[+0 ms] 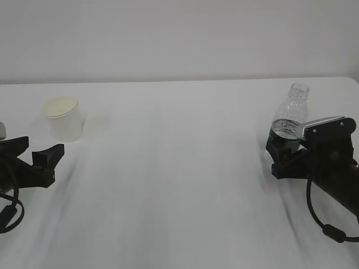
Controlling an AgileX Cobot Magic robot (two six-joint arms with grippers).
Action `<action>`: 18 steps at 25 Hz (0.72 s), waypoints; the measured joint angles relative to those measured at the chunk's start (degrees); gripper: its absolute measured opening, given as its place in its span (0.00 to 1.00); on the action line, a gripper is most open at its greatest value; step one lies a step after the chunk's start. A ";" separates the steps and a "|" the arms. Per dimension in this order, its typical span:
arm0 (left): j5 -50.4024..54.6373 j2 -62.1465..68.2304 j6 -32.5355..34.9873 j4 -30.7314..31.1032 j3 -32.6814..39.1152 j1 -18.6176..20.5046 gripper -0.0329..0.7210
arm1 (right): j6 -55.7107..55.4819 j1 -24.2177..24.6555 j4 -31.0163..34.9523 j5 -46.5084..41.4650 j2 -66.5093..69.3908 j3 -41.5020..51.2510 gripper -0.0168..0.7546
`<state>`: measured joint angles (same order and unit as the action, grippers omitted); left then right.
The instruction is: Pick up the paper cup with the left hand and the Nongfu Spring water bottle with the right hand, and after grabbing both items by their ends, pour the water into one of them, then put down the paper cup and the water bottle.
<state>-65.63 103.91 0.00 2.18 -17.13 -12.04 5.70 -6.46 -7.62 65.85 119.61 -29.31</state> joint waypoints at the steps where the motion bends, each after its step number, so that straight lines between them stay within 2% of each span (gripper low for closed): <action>1: 0.00 0.00 0.00 0.00 0.00 0.00 0.80 | 0.00 0.00 0.00 0.00 0.71 -0.25 0.78; 18: 0.00 0.00 0.00 0.00 0.00 0.00 0.77 | -1.25 0.00 0.00 0.00 4.35 -5.31 0.78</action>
<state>-65.63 103.91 0.00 2.18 -17.13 -12.04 4.45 -6.46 -7.62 65.85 123.95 -34.62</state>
